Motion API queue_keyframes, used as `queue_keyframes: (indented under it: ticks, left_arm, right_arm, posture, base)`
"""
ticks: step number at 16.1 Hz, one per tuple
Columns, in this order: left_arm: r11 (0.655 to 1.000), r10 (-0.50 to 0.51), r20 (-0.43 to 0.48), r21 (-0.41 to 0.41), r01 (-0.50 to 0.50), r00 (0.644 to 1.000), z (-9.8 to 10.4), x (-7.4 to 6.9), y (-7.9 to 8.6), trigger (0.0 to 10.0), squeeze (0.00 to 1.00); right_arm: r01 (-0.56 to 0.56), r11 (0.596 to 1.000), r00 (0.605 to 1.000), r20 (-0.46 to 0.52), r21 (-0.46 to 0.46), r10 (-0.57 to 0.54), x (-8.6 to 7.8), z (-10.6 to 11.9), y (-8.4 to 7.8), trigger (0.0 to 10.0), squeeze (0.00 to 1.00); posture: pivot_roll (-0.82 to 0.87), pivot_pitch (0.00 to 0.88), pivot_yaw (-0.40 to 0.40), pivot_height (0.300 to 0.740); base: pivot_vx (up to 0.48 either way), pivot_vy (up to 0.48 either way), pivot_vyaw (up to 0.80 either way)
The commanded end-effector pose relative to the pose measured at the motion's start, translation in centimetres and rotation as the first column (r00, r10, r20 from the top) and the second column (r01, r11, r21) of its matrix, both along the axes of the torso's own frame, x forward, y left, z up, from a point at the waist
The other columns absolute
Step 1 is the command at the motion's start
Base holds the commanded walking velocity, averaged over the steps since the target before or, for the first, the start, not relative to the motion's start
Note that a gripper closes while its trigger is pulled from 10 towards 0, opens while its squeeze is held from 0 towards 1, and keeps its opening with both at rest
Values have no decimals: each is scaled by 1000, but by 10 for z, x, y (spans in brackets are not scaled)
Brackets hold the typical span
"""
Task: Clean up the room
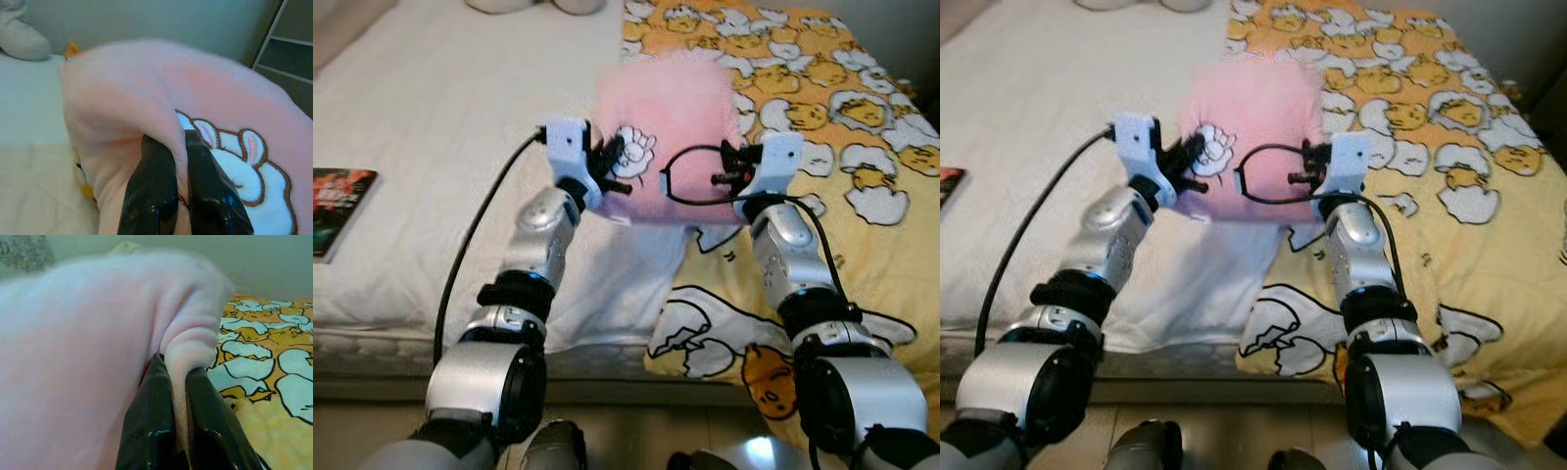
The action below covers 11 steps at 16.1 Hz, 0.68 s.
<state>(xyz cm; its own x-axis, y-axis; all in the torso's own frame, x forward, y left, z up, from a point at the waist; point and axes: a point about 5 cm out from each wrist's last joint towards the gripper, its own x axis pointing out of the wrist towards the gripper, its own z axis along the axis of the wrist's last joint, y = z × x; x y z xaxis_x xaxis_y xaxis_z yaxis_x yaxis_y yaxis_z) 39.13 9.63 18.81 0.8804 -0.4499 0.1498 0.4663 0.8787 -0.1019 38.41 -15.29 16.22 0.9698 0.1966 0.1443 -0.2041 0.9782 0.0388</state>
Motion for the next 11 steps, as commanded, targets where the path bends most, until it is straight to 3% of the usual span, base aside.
queue_keyframes:
  ticks: [1, 2, 3, 4, 7, 11]
  left_arm:
    - [999, -34, 46, 23, 33, 998, 15, 3, -9, 0, 0]
    - [998, -38, 50, 48, 35, 998, 15, 3, -10, 1255, 0]
    - [998, -33, 56, 59, 30, 998, 16, 3, -9, 1255, 0]
    - [999, -18, 59, 51, 15, 998, 19, 5, -5, 10000, 0]
    - [998, -6, 70, 59, 2, 998, 21, 6, -5, 10000, 0]
    - [999, 22, 63, 42, -25, 998, 13, 1, -20, 10000, 0]
  right_arm:
    - [22, 999, 999, 26, -34, -21, -3, 0, -8, 0, 0]
    - [47, 997, 999, 25, -56, -45, -4, -1, -11, 0, 0]
    - [60, 996, 998, 29, -70, -58, -5, -2, -12, 0, 0]
    - [67, 993, 997, 52, -102, -62, -9, -3, -7, 10000, 0]
    - [83, 990, 993, 93, -109, -73, -11, 2, -5, 10000, 0]
    - [126, 988, 989, 93, -94, -117, -17, -2, -12, 10000, 0]
  posture:
    - [70, 0, -18, 740]
    - [70, 0, -9, 740]
    - [70, 0, -9, 740]
    - [49, 0, 12, 740]
    - [14, 0, 34, 740]
    - [14, 0, 45, 740]
  base:
    - [0, 0, 0]
    - [0, 0, 0]
    - [0, 0, 0]
    - [0, 382, 0]
    - [0, 480, 0]
    - [0, 480, 0]
